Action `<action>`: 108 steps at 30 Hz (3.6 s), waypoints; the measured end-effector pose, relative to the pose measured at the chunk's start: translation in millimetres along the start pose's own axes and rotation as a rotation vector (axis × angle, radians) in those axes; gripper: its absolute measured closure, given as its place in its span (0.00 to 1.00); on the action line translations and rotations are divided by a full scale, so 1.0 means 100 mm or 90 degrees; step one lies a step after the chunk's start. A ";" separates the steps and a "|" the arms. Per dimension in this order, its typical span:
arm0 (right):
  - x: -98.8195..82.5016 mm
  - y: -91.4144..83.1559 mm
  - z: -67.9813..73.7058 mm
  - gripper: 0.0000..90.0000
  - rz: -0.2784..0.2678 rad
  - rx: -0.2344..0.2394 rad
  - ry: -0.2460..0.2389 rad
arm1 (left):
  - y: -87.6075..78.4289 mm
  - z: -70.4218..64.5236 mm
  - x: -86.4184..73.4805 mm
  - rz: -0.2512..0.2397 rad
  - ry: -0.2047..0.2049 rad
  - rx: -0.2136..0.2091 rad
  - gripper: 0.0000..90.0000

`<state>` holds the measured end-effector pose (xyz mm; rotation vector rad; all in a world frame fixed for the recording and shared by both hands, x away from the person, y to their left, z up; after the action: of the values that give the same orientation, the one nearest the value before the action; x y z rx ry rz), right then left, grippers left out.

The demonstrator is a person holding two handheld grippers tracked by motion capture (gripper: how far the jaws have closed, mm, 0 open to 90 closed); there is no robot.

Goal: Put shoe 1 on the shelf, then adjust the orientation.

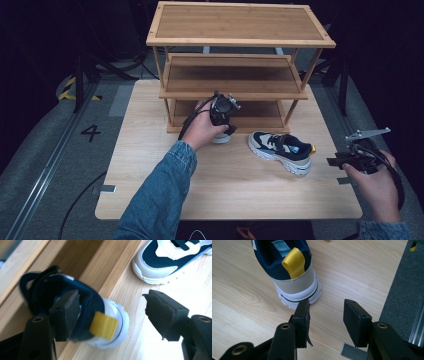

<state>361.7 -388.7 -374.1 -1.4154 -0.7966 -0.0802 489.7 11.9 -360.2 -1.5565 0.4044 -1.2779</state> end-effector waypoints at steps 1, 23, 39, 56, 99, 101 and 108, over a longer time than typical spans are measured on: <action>0.00 0.00 0.00 0.65 0.000 0.000 -0.001 | -0.05 -0.01 -0.01 -0.003 0.000 0.012 0.30; 0.04 0.04 0.05 0.67 0.001 0.007 -0.012 | -0.17 -0.38 -0.35 -0.049 -0.137 0.036 0.76; 0.05 0.02 0.06 0.67 -0.003 0.007 -0.015 | 0.29 -0.23 -0.46 -0.046 -0.194 0.055 0.84; 0.05 0.05 0.07 0.67 0.001 0.010 -0.019 | 0.44 0.00 -0.45 -0.066 -0.191 0.089 0.73; 0.08 0.04 0.08 0.66 -0.003 0.007 -0.019 | 0.10 -0.19 -0.34 -0.078 -0.169 0.031 0.36; 0.10 0.03 0.09 0.66 -0.002 0.009 -0.023 | 0.05 -0.20 -0.38 -0.076 -0.166 0.033 0.35; 0.13 0.02 0.13 0.65 0.000 0.019 -0.033 | -0.14 -0.20 -0.60 -0.049 -0.165 0.034 0.30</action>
<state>365.9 -371.2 -369.4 -1.3940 -0.8371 -0.0324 444.7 54.4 -381.1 -1.6790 0.1462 -1.1170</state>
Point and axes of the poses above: each handheld gripper's, and its own axes: y roughly forward along the jaws, x roughly out of its top, z roughly to its left, the point moved 1 cm from there along y, roughly forward along the jaws, and after that the axes turned 3 degrees about -x, right-handed, at the moved point
